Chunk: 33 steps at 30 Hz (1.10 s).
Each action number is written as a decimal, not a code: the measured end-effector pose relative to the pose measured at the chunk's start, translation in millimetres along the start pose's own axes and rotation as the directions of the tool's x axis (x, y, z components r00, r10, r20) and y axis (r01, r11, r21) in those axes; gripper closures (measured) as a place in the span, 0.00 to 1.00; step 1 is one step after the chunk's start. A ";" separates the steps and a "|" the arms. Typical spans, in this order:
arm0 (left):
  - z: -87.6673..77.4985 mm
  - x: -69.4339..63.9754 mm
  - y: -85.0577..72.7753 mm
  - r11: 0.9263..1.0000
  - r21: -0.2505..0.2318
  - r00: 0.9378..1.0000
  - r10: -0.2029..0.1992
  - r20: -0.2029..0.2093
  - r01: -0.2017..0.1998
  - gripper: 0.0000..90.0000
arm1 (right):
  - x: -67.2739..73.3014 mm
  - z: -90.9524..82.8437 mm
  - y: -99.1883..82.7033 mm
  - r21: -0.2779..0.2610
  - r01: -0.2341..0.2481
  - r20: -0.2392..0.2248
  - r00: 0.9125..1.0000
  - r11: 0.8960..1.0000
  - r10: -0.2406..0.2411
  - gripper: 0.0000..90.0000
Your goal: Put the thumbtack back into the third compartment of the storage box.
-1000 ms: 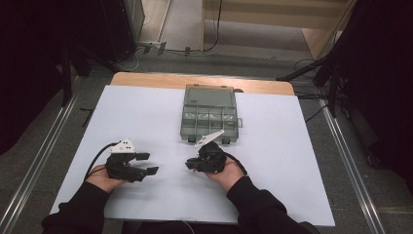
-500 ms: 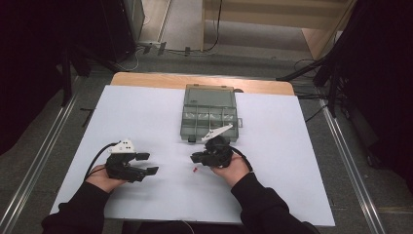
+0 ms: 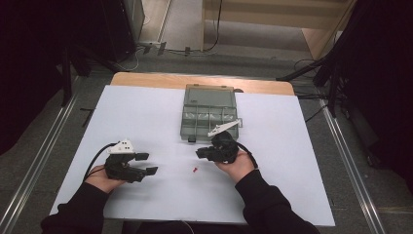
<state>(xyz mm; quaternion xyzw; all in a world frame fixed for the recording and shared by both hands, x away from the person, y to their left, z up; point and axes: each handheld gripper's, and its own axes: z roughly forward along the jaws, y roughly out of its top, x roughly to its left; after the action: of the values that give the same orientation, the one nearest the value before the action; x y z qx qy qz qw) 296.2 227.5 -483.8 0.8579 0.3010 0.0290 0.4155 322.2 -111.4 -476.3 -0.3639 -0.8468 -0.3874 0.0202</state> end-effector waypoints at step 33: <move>-8.0 -1.8 -7.8 1.000 -0.007 1.000 -0.015 -0.026 0.015 0.34 | -31.6 -26.9 9.9 -0.054 -0.065 0.048 0.997 0.996 0.068 0.92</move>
<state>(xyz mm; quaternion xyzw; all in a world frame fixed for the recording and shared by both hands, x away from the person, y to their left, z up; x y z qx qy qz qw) 288.5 235.9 -484.0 0.8537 0.3126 0.0383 0.4148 345.0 -144.2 -461.1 -0.4018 -0.8241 -0.3992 0.0024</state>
